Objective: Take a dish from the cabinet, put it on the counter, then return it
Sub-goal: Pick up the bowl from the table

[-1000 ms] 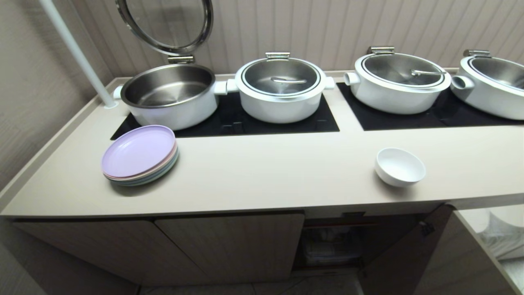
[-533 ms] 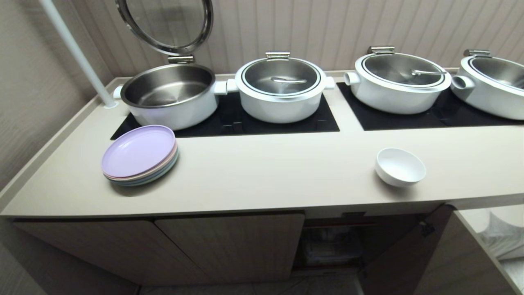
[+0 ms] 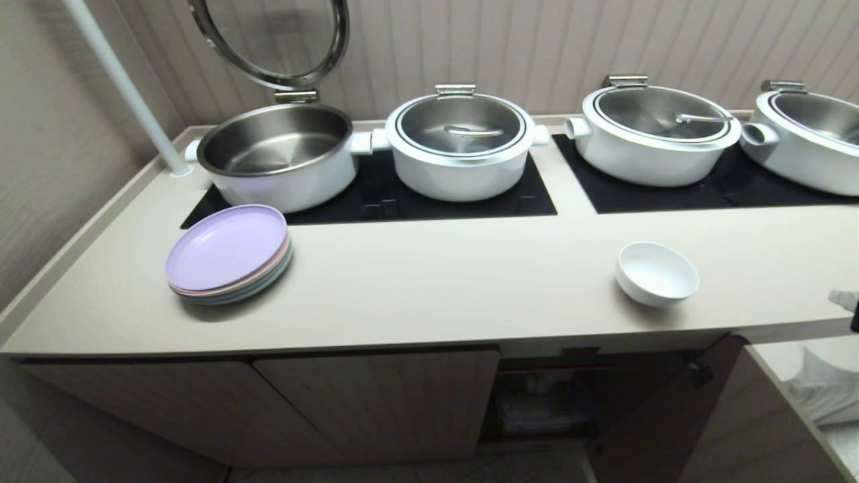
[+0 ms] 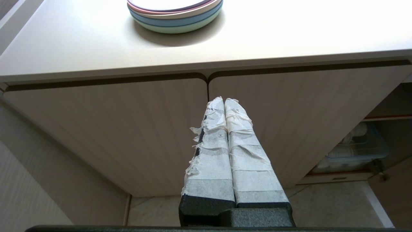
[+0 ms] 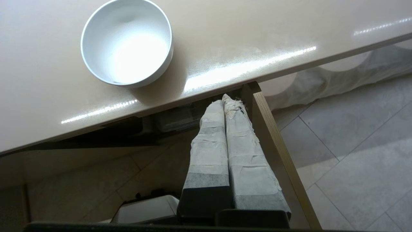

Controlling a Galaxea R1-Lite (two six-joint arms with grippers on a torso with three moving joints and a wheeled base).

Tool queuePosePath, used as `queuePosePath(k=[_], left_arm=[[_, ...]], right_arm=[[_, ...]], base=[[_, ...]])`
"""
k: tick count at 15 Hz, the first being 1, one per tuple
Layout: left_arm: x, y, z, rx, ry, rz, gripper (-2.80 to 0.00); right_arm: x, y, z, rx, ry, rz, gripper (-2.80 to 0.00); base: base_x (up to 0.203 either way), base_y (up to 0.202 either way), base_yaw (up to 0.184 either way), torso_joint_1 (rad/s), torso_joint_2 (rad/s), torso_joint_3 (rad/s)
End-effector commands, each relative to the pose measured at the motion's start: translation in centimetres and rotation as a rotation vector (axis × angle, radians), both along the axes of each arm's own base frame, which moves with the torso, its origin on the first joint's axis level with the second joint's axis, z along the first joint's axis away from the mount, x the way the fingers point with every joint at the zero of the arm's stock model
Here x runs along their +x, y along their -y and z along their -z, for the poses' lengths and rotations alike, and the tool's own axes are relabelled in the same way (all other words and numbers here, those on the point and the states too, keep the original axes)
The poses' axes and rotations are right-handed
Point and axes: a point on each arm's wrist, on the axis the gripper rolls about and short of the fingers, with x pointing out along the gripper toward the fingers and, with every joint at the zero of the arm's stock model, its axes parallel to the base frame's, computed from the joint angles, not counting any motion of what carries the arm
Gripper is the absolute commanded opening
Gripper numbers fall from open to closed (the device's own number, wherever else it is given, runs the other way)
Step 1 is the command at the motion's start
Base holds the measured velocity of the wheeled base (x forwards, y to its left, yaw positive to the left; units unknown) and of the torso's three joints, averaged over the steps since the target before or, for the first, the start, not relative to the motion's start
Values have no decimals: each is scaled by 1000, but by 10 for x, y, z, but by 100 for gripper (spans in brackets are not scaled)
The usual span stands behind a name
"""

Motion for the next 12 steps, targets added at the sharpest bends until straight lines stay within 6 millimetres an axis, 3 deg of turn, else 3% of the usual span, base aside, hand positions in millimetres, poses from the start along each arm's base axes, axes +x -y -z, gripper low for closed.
queuePosePath(k=[1,9,12], left_arm=[[0,0,0,0,0,0,-280],[0,0,0,-1,0,0,-280],[0,0,0,-1,0,0,-280]], right_arm=[[25,9,4,23,-80,9,-280],[87,21,-5,77,-156,-111,-280],[98,22,-12,91,-169,-187,-280]], base=[[0,0,0,0,0,0],[0,0,0,0,0,0],[0,0,0,0,0,0]])
